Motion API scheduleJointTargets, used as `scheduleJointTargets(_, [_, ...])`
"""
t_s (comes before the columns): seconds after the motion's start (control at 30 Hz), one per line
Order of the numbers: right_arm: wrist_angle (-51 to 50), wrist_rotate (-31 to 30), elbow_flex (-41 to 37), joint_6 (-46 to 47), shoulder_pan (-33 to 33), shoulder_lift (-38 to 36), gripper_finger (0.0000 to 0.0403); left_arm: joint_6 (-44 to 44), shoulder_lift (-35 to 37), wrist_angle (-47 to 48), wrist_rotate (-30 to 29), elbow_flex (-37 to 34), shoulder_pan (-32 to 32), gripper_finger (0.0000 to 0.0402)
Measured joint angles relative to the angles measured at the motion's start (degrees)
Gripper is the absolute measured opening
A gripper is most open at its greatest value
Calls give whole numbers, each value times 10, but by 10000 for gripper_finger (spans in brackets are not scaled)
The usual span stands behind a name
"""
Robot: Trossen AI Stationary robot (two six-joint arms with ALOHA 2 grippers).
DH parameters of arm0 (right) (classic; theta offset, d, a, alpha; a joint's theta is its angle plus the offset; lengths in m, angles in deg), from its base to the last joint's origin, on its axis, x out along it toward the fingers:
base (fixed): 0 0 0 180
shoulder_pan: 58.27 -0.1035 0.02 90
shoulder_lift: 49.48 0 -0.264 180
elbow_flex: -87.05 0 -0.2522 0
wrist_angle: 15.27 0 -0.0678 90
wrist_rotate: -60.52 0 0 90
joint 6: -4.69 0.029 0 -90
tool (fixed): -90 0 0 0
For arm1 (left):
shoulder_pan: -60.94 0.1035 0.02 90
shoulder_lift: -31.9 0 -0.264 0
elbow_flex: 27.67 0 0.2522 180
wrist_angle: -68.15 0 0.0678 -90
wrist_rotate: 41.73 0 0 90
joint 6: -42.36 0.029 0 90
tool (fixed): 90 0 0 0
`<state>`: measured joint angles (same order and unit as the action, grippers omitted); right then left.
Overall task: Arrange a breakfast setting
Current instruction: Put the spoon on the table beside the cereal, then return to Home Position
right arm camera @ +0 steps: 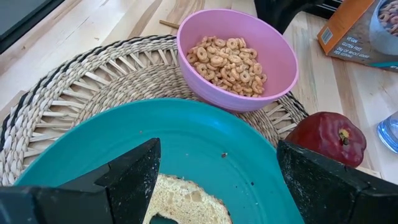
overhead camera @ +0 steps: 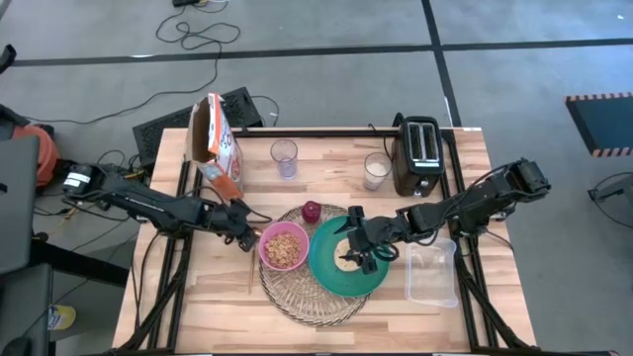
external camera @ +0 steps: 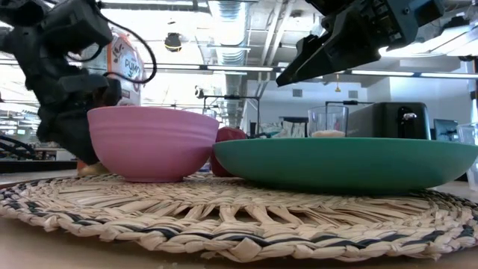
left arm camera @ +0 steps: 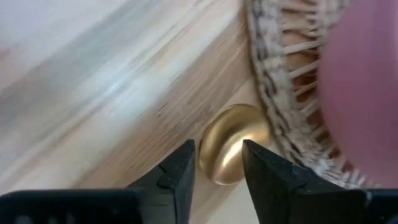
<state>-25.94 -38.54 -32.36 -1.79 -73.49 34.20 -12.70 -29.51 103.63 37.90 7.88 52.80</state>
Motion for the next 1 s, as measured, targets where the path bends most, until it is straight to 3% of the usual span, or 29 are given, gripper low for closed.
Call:
scheduleJointTargets(0.33, [-1, 0, 0, 2, 0, 0, 348, 36, 70, 116, 7, 85, -10, 135])
scheduleJointTargets(0.5, [0, 0, 0, 34, 0, 0, 348, 77, 103, 113, 0, 123, -33, 135])
scheduleJointTargets(0.63, [9, 0, 0, 43, 0, 0, 348, 133, 116, 63, -43, 147, -54, 135])
scheduleJointTargets(0.83, [34, 0, 0, 69, 1, -31, 345, 285, 112, -102, -46, 140, -69, 134])
scheduleJointTargets(1.0, [-13, 1, 1, 66, 18, -114, 318, 392, 92, -205, -33, 123, -54, 93])
